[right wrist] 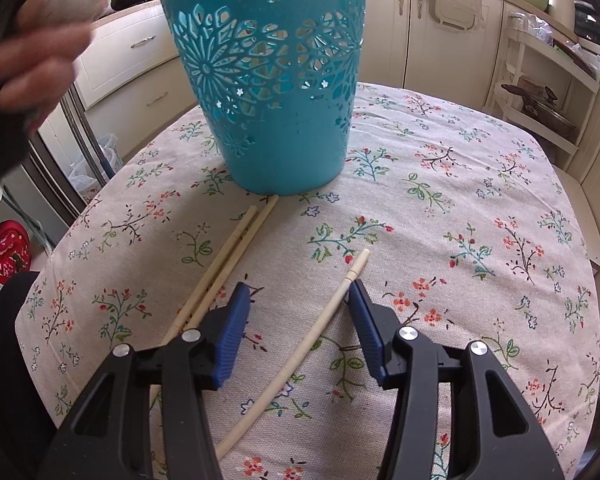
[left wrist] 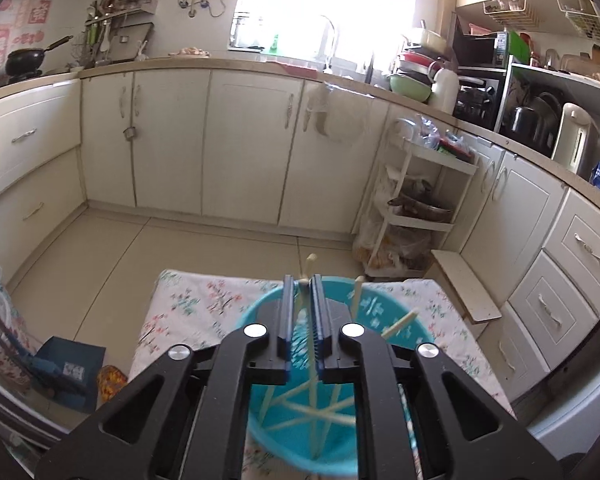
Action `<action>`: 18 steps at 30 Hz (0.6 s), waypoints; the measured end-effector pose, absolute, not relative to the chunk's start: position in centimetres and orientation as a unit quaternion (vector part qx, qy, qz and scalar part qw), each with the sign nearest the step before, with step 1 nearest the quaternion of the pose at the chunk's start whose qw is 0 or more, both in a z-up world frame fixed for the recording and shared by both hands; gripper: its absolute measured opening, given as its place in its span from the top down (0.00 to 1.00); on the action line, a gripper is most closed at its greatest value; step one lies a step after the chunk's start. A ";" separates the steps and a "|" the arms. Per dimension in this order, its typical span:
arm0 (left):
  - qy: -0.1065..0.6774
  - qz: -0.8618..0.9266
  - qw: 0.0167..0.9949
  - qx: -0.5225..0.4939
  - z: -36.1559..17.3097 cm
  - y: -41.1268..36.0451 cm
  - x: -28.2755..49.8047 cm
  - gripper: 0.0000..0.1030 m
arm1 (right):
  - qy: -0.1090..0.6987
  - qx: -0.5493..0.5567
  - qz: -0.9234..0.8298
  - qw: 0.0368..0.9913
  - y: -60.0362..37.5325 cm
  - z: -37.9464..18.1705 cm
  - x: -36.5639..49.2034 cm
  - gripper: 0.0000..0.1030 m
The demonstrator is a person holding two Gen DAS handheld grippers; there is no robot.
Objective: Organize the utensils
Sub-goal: 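Withdraw the left gripper from the cup back toward the table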
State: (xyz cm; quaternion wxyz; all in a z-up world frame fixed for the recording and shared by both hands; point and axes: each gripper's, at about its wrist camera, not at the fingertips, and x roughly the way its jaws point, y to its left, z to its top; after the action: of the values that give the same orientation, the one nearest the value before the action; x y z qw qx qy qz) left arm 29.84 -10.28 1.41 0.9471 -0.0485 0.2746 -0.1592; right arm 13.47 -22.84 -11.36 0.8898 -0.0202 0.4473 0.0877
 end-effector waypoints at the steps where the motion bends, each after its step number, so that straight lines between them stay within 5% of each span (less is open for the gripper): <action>1: 0.273 -0.148 0.949 -0.054 1.3 -9.4 29.1 0.80 | 0.447 -0.015 0.089 0.890 -23.0 -11.3 13.5 0.51; 3: 0.263 -0.117 0.955 -0.070 1.0 -7.2 27.3 0.56 | 0.446 0.000 0.093 0.890 -23.5 -11.3 13.5 0.51; 6: 0.263 -0.075 0.957 -0.094 -0.8 -4.0 24.5 0.44 | 0.447 0.036 0.089 0.889 -24.6 -11.1 13.5 0.51; 12: 0.342 -0.046 0.933 -0.101 -7.3 -1.3 22.6 0.40 | 0.445 0.053 0.069 0.891 -24.8 -11.0 13.1 0.54; 18: 0.375 -0.061 0.919 -0.105 -10.6 -1.7 22.2 0.39 | 0.448 0.009 0.046 0.893 -24.5 -11.1 13.4 0.75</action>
State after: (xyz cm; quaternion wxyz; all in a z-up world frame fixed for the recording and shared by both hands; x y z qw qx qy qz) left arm 22.22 -1.66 -10.60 0.9190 -0.1053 0.3751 -0.0614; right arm 13.39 -24.48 -11.09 0.8930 0.0091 0.4475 0.0465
